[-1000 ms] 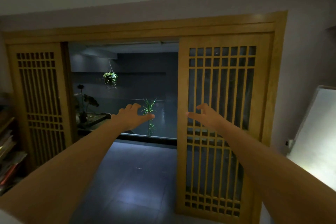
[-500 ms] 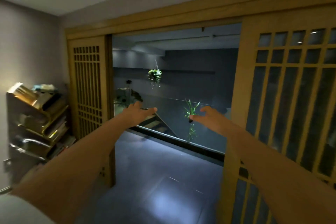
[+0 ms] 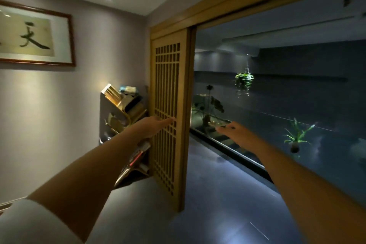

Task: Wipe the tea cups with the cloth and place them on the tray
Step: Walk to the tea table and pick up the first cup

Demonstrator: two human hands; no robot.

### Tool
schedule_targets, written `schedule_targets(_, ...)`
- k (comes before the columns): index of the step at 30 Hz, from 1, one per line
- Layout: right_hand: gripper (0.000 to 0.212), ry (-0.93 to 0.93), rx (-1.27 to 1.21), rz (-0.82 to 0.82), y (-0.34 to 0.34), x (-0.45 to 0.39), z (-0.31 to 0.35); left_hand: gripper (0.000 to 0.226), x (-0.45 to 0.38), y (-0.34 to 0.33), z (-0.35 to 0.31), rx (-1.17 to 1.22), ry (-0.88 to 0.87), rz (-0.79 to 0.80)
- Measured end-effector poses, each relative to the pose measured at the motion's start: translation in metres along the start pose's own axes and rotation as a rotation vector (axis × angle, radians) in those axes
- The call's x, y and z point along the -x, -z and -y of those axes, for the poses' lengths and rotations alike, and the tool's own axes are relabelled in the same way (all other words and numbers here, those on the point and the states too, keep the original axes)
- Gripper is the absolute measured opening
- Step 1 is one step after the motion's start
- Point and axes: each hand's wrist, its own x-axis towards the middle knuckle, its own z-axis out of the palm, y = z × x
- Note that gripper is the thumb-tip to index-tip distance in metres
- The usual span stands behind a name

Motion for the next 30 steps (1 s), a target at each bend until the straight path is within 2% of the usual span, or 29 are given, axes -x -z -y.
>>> schedule_targets(2,0.063,0.037,-0.019,0.023,-0.018,-0.062,0.018,0.073,-0.049,0.023,0.019,-0.006,0.037,-0.043)
schedule_targets(4,0.059,0.066,-0.046,0.059,-0.031,-0.123,0.039,0.071,-0.098,0.052,0.034,0.020,0.048,-0.066)
schedule_targets(6,0.044,0.107,-0.074,0.086,-0.044,-0.181,0.059,0.062,-0.144,0.081,0.048,0.078,0.045,-0.122)
schedule_targets(9,0.043,0.136,-0.101,0.133,-0.067,-0.259,0.078,0.048,-0.208,0.111,0.070,0.082,0.021,-0.169)
schedule_targets(14,0.053,0.157,-0.119,0.220,-0.128,-0.384,0.092,0.065,-0.296,0.132,0.122,-0.021,0.150,-0.191)
schedule_targets(18,0.066,0.172,-0.131,0.290,-0.189,-0.482,0.105,0.067,-0.366,0.147,0.176,-0.084,0.257,-0.264)
schedule_targets(20,0.065,0.192,-0.137,0.320,-0.217,-0.531,0.119,0.072,-0.400,0.161,0.200,-0.112,0.323,-0.307)
schedule_targets(24,0.060,0.273,-0.155,0.418,-0.267,-0.625,0.159,0.076,-0.462,0.202,0.235,-0.087,0.427,-0.407)
schedule_targets(30,0.068,0.470,-0.218,0.543,-0.356,-0.725,0.240,0.079,-0.507,0.266,0.304,-0.204,0.593,-0.510)
